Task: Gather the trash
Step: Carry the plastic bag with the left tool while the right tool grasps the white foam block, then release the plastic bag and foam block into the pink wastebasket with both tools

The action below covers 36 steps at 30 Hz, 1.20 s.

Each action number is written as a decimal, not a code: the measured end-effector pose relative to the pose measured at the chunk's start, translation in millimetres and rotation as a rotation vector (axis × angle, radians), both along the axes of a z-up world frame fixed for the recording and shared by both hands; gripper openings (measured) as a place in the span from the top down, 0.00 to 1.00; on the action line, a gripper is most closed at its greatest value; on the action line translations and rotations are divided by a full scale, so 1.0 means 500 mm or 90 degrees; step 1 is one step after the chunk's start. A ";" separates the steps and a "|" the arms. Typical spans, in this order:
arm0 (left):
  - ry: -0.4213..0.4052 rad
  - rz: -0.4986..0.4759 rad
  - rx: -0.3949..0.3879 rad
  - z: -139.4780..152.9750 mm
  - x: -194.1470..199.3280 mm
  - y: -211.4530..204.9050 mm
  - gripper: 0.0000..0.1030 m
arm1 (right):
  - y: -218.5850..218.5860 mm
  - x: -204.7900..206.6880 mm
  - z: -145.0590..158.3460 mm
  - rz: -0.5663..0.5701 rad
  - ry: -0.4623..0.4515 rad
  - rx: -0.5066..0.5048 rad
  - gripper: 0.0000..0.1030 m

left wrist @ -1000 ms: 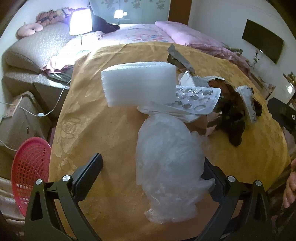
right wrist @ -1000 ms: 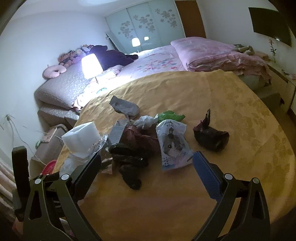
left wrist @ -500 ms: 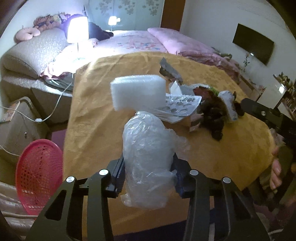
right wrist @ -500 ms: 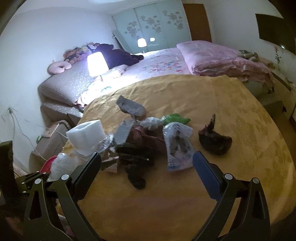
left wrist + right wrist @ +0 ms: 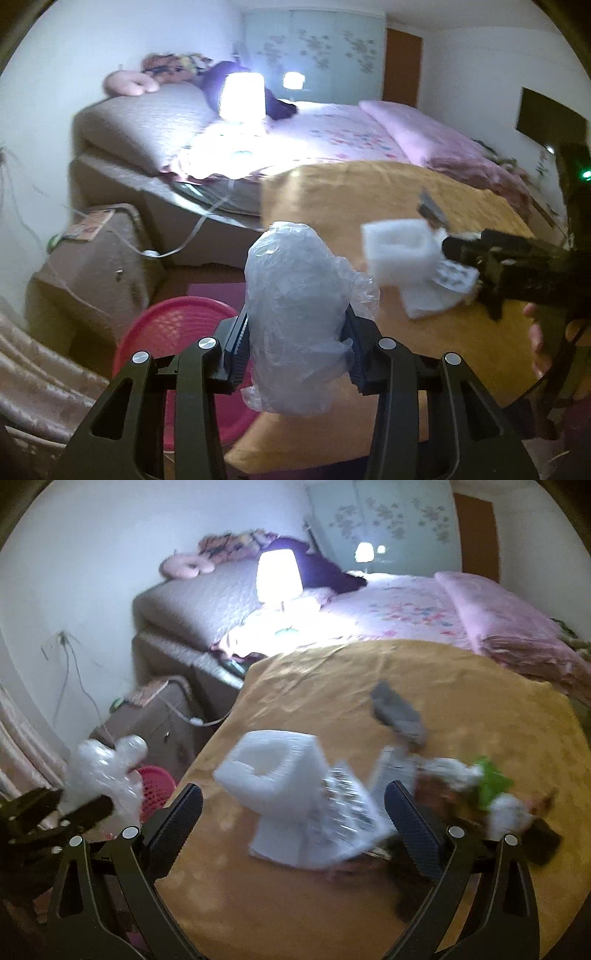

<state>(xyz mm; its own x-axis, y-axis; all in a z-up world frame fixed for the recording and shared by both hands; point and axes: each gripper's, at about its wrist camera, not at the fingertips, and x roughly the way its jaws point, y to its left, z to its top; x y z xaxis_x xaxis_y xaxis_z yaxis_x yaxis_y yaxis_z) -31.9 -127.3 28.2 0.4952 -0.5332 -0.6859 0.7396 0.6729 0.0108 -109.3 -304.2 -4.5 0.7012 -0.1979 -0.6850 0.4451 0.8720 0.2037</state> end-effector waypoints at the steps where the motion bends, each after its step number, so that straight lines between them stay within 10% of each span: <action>1: -0.004 0.011 0.000 0.001 0.009 0.006 0.60 | 0.002 0.019 -0.009 0.001 0.009 0.000 0.07; 15: 0.003 0.084 0.000 -0.014 0.069 0.057 0.60 | 0.021 0.144 -0.079 -0.021 0.083 -0.032 0.07; 36: -0.004 0.156 0.034 -0.012 0.109 0.112 0.60 | 0.072 0.112 -0.030 0.036 0.005 -0.035 0.18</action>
